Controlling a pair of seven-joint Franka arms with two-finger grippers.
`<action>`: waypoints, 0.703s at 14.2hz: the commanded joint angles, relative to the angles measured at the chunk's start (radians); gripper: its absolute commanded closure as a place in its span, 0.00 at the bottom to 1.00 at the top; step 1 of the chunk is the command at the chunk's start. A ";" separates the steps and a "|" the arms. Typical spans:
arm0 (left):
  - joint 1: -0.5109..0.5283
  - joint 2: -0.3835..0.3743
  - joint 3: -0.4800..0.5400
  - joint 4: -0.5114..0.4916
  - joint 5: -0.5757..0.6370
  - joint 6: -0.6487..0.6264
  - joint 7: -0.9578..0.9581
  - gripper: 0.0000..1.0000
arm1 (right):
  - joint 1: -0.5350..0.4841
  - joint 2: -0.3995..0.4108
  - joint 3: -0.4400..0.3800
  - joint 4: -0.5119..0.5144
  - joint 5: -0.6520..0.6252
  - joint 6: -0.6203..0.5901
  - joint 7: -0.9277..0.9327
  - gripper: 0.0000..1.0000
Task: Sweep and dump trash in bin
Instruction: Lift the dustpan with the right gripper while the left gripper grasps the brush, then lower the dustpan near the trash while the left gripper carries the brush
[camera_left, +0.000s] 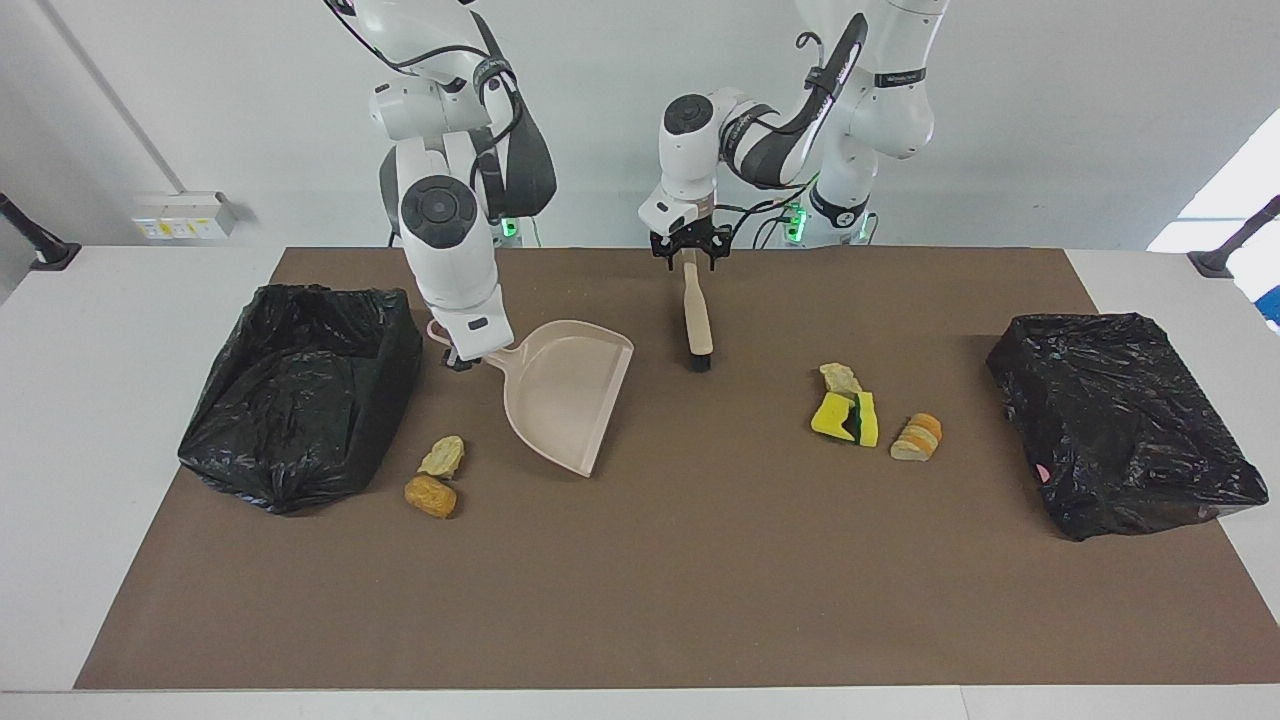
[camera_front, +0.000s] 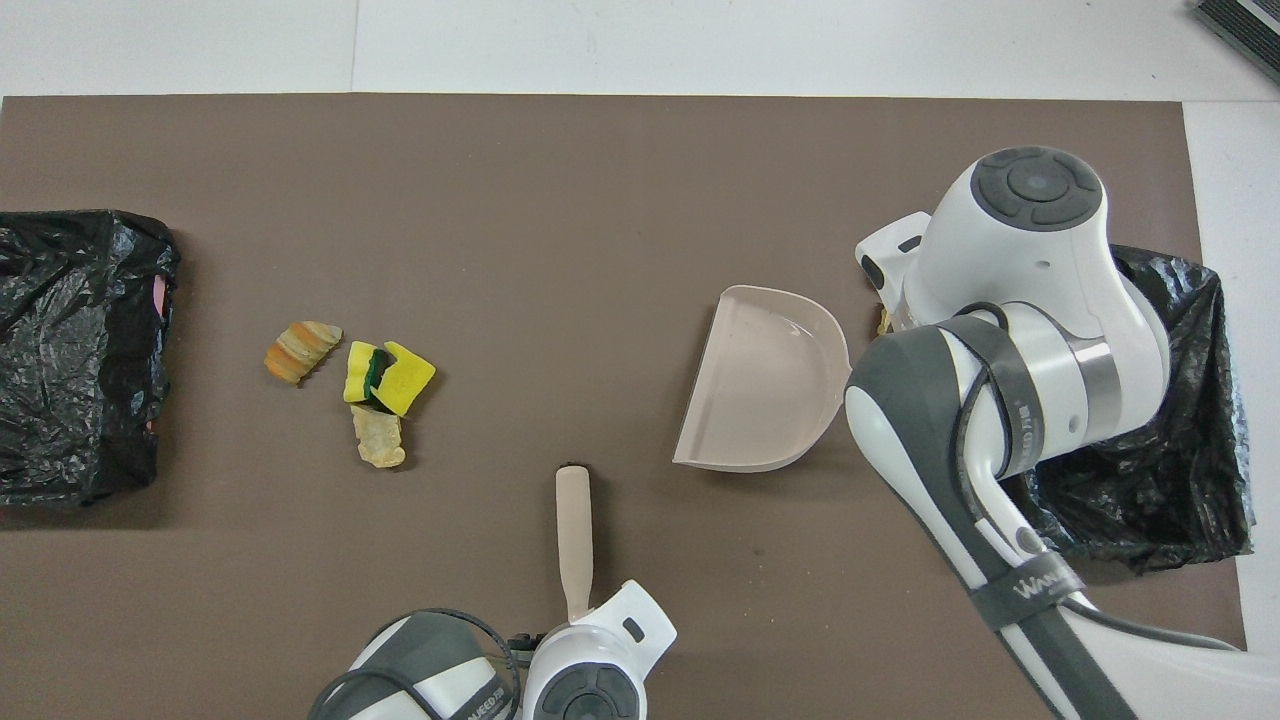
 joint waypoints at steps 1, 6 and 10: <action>-0.021 -0.021 0.018 -0.024 -0.005 0.012 0.004 1.00 | 0.003 -0.028 0.005 -0.026 -0.013 0.027 -0.077 1.00; -0.008 -0.028 0.028 0.025 -0.005 -0.069 0.021 1.00 | 0.020 -0.024 0.007 -0.029 -0.058 0.109 -0.105 1.00; 0.094 -0.070 0.034 0.101 -0.007 -0.189 0.064 1.00 | 0.060 -0.025 0.007 -0.029 -0.134 0.137 -0.096 1.00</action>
